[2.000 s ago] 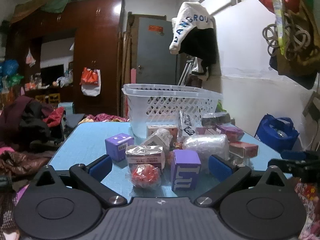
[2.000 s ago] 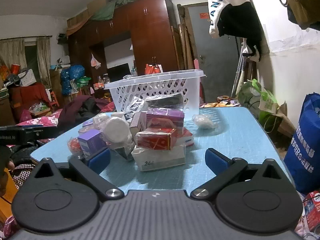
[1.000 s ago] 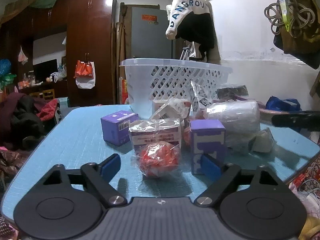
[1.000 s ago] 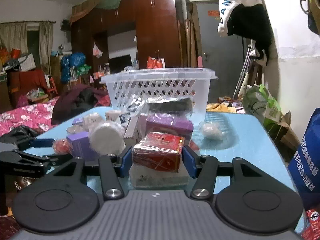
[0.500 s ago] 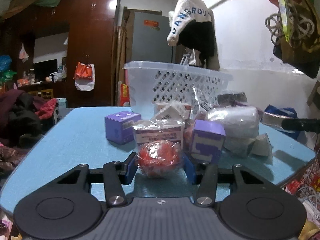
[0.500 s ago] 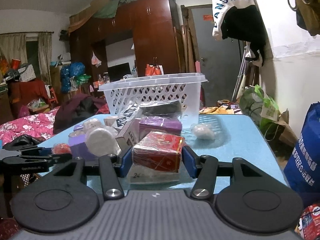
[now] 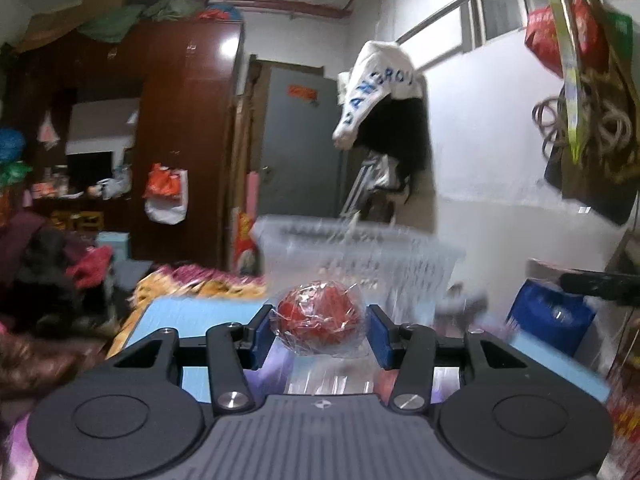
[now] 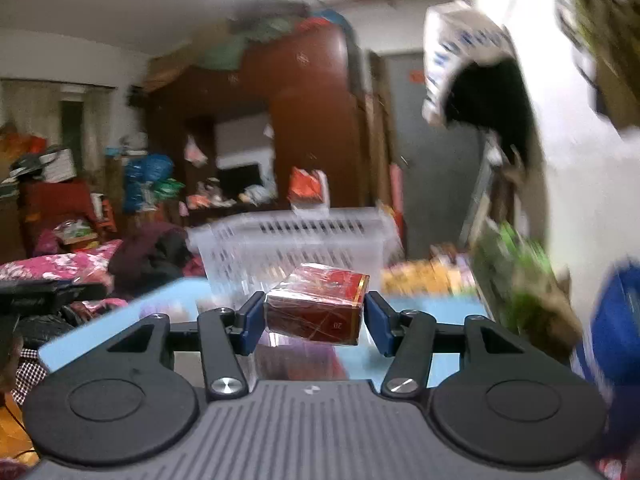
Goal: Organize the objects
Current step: 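Carry both items over the white basket and open both tools to drop them, then grasp the purple lettered box with left tool while right tool grasps black bagged item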
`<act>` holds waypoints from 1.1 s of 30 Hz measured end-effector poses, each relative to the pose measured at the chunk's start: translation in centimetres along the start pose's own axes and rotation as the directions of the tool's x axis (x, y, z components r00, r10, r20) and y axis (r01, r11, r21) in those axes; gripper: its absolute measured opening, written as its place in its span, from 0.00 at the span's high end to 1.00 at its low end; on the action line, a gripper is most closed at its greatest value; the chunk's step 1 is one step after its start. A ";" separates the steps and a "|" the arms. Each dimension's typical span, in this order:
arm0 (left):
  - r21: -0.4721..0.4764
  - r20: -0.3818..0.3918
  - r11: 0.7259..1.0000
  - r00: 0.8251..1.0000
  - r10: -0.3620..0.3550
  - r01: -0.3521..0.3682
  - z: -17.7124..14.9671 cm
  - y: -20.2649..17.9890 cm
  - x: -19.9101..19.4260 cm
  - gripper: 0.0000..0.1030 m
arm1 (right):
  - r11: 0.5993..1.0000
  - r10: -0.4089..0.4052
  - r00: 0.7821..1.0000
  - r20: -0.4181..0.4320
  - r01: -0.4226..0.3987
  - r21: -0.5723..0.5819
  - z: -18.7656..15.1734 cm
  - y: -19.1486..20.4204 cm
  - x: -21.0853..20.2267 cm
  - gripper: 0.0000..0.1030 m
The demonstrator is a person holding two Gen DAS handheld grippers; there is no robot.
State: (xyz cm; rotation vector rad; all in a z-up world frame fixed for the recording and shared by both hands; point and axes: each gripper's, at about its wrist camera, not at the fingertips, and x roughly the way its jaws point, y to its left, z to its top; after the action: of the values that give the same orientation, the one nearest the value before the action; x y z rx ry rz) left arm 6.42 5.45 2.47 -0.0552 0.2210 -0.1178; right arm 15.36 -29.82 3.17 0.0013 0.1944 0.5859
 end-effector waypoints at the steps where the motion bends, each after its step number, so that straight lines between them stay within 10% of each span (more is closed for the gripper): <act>1: -0.014 -0.001 1.000 1.000 -0.023 0.023 1.7 0.1 1.2 0.49 | 0.999 0.024 1.000 0.019 -0.023 -0.030 1.2 0.2 1.1 0.45; 5: -0.039 -0.061 0.999 0.998 -0.031 0.029 8.2 0.0 8.2 0.49 | 0.986 0.151 0.987 0.051 -0.146 -0.081 5.6 0.3 7.7 0.45; 8: -0.062 -0.117 0.998 0.993 -0.014 0.007 10.5 0.4 13.0 0.49 | 0.974 0.088 0.995 0.046 -0.077 -0.214 6.8 0.8 12.6 0.45; 14: -0.154 -0.178 0.988 0.984 -0.003 -0.024 8.9 2.1 18.1 0.46 | 0.969 0.090 0.995 -0.036 -0.096 -0.227 6.1 0.5 18.5 0.44; 16: -0.166 -0.183 0.985 0.983 0.004 -0.035 8.3 2.4 18.3 0.15 | 0.971 0.097 0.995 -0.022 -0.099 -0.218 6.1 0.7 18.6 0.33; 17: -0.159 -0.185 0.986 0.983 0.016 -0.046 8.0 2.3 18.1 0.08 | 0.973 0.103 0.994 -0.021 -0.105 -0.203 6.3 0.6 18.4 0.12; 19: -0.136 -0.161 0.989 0.987 0.028 -0.050 7.6 1.9 16.7 0.05 | 0.983 0.074 0.997 0.018 -0.070 -0.171 6.2 0.3 16.5 0.01; 26: -0.113 0.003 0.993 0.999 -0.032 0.032 2.1 -0.1 5.5 0.05 | 0.993 0.089 0.995 0.048 -0.085 -0.085 3.3 -1.2 10.1 0.00; 33: -0.092 -0.034 0.995 0.998 -0.047 0.044 -3.9 -2.5 1.7 0.05 | 0.993 0.042 0.994 -0.096 -0.052 -0.105 2.4 -0.4 12.9 0.00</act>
State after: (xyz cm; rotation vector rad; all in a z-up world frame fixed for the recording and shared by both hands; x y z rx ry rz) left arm 6.92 2.60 -1.52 -0.1488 0.2608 -0.1543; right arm 26.49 -22.93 3.21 -0.1264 0.2546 0.6438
